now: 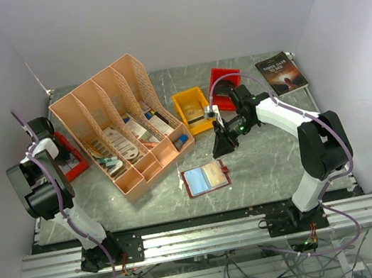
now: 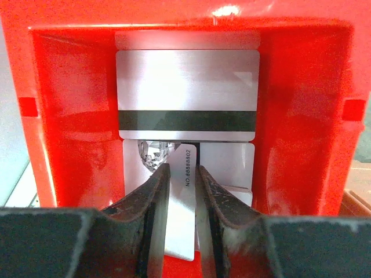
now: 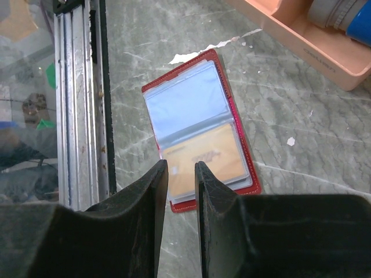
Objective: Put the credit cards into the card holder
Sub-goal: Pick up the credit card from the storage box.
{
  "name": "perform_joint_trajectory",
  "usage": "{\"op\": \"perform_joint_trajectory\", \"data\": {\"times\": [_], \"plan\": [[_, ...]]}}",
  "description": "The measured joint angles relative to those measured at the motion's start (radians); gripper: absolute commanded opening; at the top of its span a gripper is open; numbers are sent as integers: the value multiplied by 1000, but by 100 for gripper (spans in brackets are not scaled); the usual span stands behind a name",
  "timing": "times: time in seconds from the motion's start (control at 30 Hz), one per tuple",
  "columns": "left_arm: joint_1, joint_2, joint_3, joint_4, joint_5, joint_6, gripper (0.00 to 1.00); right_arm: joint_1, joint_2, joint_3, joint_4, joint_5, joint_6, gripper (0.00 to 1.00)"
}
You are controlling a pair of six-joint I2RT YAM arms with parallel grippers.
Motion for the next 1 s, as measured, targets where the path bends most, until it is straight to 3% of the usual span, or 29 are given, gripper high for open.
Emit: {"op": "perform_joint_trajectory", "data": {"times": [0.17, 1.0], "plan": [[20, -41, 0, -14, 33, 0, 19, 0, 0, 0, -1, -3, -3, 25], [63, -130, -36, -86, 16, 0, 21, 0, 0, 2, -9, -4, -6, 25]]}}
